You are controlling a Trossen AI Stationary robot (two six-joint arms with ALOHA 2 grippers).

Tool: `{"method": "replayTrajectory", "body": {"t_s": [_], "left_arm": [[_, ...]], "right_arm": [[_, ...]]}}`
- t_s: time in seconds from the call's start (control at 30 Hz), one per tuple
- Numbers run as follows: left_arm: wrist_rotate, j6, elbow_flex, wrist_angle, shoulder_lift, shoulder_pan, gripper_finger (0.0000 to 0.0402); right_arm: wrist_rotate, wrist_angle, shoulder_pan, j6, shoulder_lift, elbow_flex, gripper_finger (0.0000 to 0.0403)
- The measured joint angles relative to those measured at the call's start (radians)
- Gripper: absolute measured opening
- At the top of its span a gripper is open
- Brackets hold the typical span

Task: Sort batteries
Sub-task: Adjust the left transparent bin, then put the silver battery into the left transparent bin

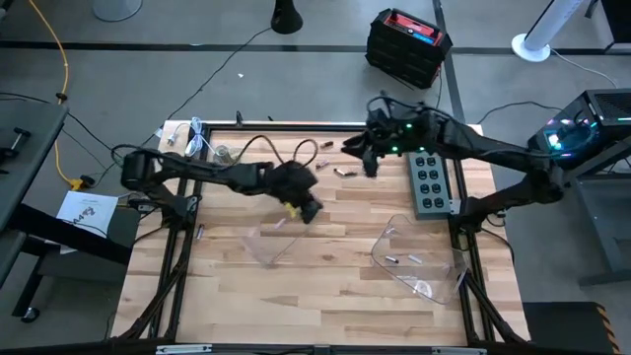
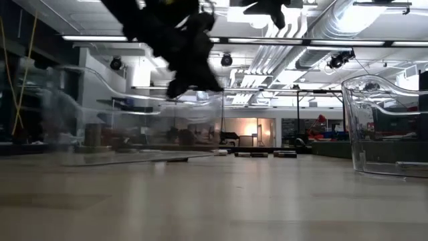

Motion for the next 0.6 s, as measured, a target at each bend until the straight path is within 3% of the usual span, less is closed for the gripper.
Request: {"method": "replayTrajectory", "body": {"t_s": [0.23, 0.4, 0.6], "left_arm": [[0.016, 0.205, 0.280, -0.027, 0.154, 0.001, 0.0002], [0.042, 0.354, 0.446, -0.289, 0.155, 0.018, 0.0001], [-0.220, 0.484, 0.456, -0.677, 0.024, 0.054, 0.0000]], "right_arm": [[0.039, -0.015, 0.000, -0.011, -0.036, 0.000, 0.0101], [0.038, -0.042, 0.000, -0.024, -0.039, 0.000, 0.0100], [0.050, -0.071, 0.000, -0.063, -0.040, 0.000, 0.0100]]}}
